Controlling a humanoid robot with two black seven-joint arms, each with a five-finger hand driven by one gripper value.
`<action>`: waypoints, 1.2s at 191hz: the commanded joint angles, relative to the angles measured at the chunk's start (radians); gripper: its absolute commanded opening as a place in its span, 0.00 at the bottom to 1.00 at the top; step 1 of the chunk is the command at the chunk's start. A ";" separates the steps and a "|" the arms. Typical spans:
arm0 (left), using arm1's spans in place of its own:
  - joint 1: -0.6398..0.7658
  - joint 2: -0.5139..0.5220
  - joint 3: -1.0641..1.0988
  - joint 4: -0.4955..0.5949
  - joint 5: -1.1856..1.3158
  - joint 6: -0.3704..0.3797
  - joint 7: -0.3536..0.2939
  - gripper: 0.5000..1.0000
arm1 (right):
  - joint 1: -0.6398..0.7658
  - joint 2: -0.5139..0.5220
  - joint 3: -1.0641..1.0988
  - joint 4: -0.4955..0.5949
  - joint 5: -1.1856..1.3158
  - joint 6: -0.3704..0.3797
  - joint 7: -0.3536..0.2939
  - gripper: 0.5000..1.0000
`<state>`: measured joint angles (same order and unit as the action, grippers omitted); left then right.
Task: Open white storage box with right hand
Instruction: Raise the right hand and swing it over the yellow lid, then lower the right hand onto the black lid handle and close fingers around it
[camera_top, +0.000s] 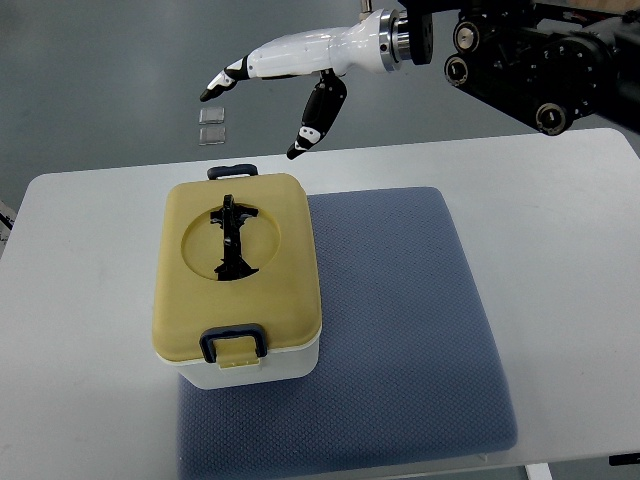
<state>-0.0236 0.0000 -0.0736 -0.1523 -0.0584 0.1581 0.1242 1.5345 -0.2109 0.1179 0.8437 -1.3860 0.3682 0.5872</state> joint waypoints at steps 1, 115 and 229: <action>0.001 0.000 0.000 -0.001 0.000 0.000 0.000 1.00 | 0.032 0.004 -0.032 0.075 -0.042 0.001 0.011 0.85; 0.001 0.000 0.000 0.000 0.000 0.000 0.000 1.00 | 0.049 0.070 -0.093 0.143 -0.105 0.028 0.024 0.73; -0.001 0.000 0.000 0.000 0.000 0.000 0.000 1.00 | 0.019 0.091 -0.095 0.144 -0.123 0.009 0.024 0.42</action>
<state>-0.0239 0.0000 -0.0736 -0.1522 -0.0583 0.1577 0.1242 1.5551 -0.1192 0.0236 0.9880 -1.5078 0.3834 0.6110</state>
